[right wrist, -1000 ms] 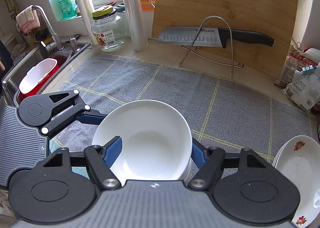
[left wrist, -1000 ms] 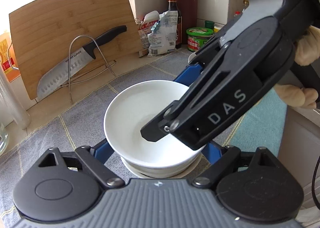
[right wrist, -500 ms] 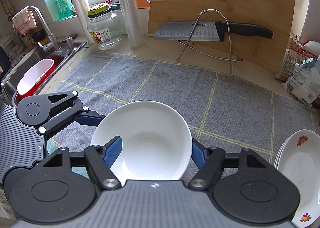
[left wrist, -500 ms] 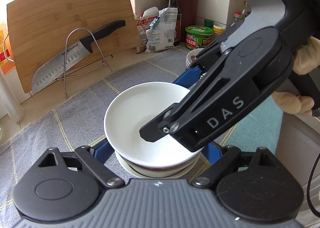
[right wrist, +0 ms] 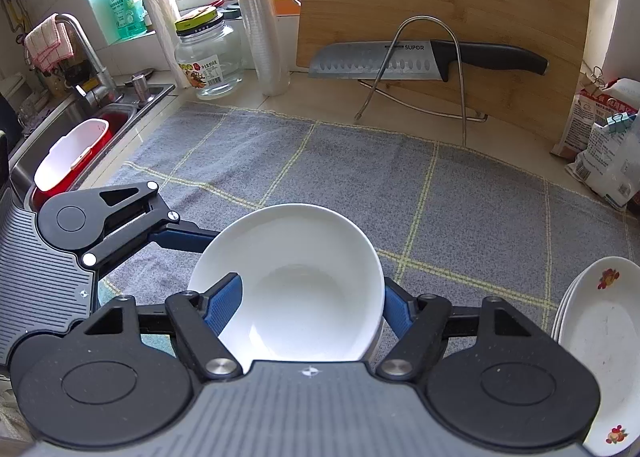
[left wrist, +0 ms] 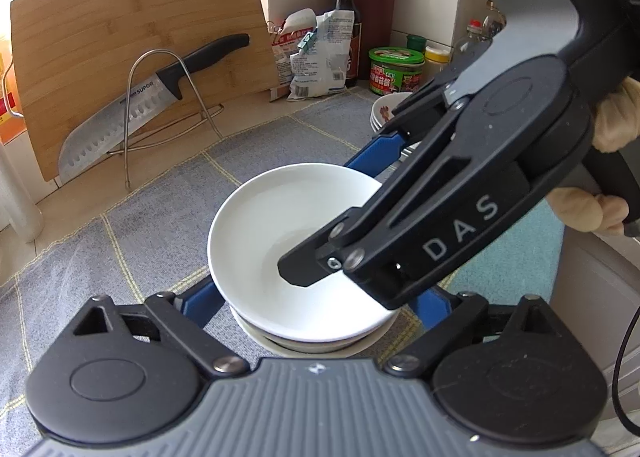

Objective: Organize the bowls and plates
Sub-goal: 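Lower the pink-flowered bowl onto the nested white bowls with the right gripper, then open the right gripper and withdraw it from the bowl stack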

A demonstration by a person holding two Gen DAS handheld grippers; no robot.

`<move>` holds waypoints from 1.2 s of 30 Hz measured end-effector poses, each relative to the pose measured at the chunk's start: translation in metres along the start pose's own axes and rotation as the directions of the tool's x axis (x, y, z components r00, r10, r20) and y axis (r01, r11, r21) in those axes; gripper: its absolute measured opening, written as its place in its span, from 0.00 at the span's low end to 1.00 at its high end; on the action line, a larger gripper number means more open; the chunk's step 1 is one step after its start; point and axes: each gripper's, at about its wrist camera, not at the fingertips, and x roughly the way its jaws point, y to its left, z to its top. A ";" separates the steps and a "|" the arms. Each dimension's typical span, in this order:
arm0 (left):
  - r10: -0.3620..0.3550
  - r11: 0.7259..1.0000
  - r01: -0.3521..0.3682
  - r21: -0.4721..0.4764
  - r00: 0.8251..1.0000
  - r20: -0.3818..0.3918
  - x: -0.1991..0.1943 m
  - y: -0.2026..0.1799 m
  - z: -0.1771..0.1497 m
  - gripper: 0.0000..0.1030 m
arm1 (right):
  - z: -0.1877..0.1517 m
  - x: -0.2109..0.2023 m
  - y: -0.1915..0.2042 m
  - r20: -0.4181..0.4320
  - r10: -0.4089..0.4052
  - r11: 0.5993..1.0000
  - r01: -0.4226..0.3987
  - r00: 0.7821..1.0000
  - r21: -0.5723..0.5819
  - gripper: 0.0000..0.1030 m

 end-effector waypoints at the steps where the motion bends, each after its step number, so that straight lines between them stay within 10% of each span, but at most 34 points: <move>1: -0.001 1.000 0.001 0.001 1.000 -0.001 0.000 0.000 -0.001 0.94 | -0.001 0.001 0.000 -0.003 -0.005 1.000 0.005 1.000 -0.002 0.78; 13: -0.020 1.000 0.021 0.007 1.000 -0.011 -0.019 0.004 -0.009 0.94 | -0.005 -0.013 0.004 0.061 -0.016 1.000 0.016 0.998 0.001 1.00; 36: -0.056 0.998 0.059 0.026 0.993 -0.106 -0.007 0.007 -0.032 0.94 | -0.047 -0.042 0.004 0.131 -0.031 0.999 0.034 0.991 -0.022 1.00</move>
